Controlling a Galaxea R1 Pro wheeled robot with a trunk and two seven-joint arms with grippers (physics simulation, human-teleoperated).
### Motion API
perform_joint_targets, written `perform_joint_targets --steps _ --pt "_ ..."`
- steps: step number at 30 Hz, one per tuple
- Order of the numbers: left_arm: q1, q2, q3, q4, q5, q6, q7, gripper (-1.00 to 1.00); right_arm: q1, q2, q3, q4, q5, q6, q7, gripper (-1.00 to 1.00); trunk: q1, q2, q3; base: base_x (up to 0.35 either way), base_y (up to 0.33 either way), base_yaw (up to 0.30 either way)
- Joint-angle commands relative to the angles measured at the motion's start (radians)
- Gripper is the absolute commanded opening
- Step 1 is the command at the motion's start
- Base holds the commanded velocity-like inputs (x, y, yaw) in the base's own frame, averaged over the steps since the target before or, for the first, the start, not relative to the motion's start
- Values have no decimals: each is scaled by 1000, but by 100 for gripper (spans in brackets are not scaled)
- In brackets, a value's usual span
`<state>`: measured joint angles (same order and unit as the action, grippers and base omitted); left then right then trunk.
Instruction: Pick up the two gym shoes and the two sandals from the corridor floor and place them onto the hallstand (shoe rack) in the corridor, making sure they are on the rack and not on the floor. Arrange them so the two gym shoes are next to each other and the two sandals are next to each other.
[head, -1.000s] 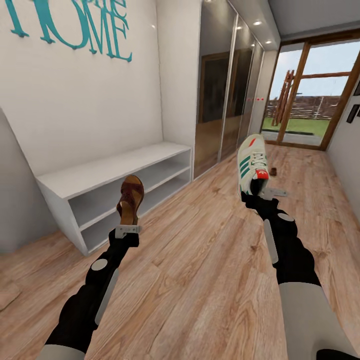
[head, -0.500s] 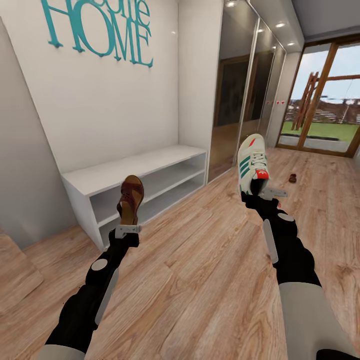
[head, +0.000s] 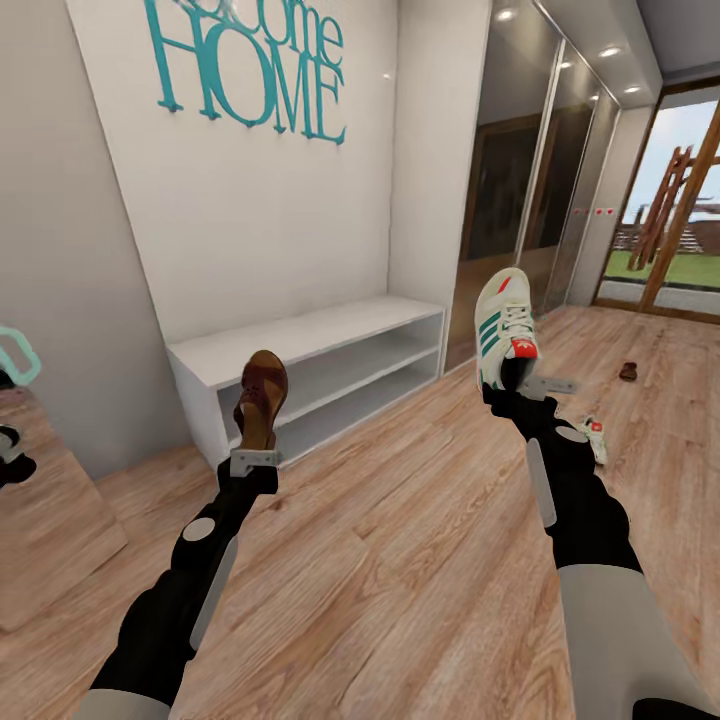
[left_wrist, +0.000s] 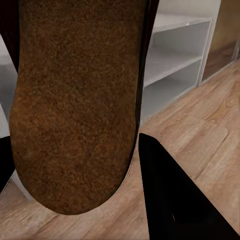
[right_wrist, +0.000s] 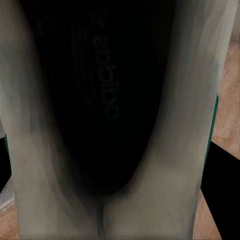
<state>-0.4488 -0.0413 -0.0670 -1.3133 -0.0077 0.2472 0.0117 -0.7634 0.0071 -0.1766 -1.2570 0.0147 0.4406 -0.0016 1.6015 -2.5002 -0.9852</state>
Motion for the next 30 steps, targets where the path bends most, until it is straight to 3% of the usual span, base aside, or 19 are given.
perform_joint_targets --steps 1,30 --pt "-1 0 0 -1 -5 6 -1 -100 0 1 -1 -2 1 6 0 -100 0 0 0 0 0 211" --pt "-1 0 0 -1 -5 6 -1 -100 0 1 -1 -2 1 6 0 -100 0 0 31 0 0 233"
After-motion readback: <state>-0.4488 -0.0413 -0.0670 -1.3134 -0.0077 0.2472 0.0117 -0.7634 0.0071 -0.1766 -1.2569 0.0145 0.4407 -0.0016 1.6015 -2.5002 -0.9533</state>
